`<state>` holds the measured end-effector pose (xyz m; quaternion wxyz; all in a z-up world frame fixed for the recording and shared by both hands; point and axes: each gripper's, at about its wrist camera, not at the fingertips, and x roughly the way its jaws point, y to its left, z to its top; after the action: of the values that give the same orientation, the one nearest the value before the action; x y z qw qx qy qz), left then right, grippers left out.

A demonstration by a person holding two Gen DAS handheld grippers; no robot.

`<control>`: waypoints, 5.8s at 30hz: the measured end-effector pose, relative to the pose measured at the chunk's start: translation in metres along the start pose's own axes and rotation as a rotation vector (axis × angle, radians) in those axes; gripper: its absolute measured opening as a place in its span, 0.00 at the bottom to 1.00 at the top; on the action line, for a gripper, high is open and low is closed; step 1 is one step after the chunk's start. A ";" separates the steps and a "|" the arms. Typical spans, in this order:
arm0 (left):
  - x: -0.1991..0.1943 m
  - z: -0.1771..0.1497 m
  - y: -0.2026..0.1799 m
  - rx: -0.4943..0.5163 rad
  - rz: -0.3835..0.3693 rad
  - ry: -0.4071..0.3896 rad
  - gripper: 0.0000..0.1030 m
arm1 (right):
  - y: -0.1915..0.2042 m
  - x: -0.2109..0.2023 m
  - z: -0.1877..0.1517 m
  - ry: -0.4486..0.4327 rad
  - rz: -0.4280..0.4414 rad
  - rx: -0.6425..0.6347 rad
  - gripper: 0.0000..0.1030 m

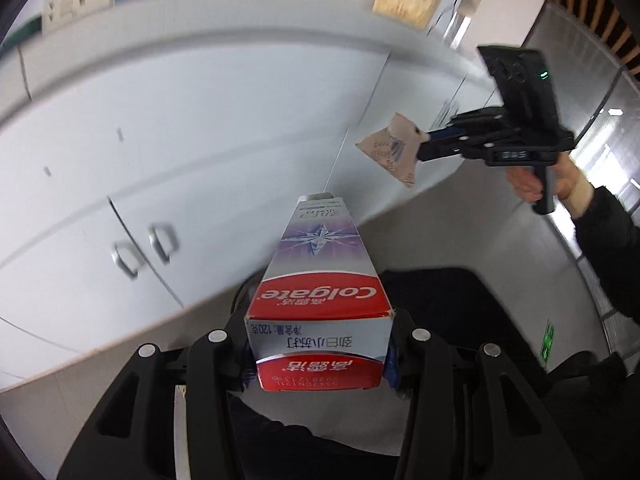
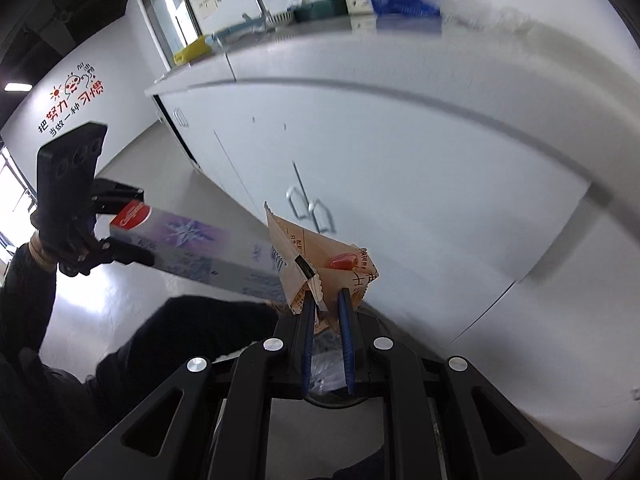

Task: Collect trash
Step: 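Carry the toothpaste box and paper wrapper down over the wastebasket, then open both grippers to drop the box and wrapper into the wastebasket, then raise both tools back toward the counter, then grasp the blue plastic bag with the left gripper while the right grasps the clear bag, then carry the blue bag and clear bag down over the wastebasket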

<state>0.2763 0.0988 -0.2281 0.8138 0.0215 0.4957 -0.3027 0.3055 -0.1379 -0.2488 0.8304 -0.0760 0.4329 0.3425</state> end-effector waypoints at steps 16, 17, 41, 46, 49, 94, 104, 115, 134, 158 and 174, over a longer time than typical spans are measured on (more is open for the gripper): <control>0.211 -0.051 0.044 -0.006 0.023 0.423 0.45 | -0.048 0.209 -0.053 0.395 0.056 0.064 0.16; 0.217 -0.052 0.043 -0.009 0.023 0.434 0.45 | -0.048 0.216 -0.058 0.409 0.059 0.068 0.17; 0.214 -0.045 0.045 -0.045 0.027 0.469 0.96 | -0.050 0.204 -0.039 0.399 0.073 0.037 0.94; 0.197 -0.035 0.040 -0.042 0.021 0.442 0.96 | -0.040 0.193 -0.031 0.366 0.069 0.016 0.94; 0.177 -0.023 0.035 -0.006 0.038 0.406 0.96 | -0.034 0.181 -0.021 0.343 0.067 0.005 0.94; -0.154 0.182 0.035 0.154 0.327 -0.362 0.96 | -0.070 -0.142 0.180 -0.310 -0.227 -0.158 0.97; -0.118 0.279 0.117 0.081 0.438 -0.389 0.96 | -0.148 -0.083 0.261 -0.252 -0.206 -0.014 0.97; -0.043 0.415 0.231 -0.090 0.484 -0.252 0.96 | -0.206 -0.013 0.322 -0.186 -0.200 0.151 0.97; -0.099 0.411 0.271 -0.270 0.393 -0.484 0.34 | -0.218 -0.012 0.339 -0.230 -0.098 0.240 0.10; -0.250 0.293 0.166 -0.213 0.403 -0.681 0.35 | -0.159 -0.203 0.218 -0.510 -0.212 0.300 0.10; -0.230 0.139 0.084 -0.262 0.379 -0.603 0.35 | -0.066 -0.190 0.151 -0.414 -0.162 0.163 0.10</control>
<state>0.3550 0.2289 0.0086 0.9605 -0.0816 0.2556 -0.0733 0.3732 -0.2196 -0.0207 0.9297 0.0286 0.2720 0.2467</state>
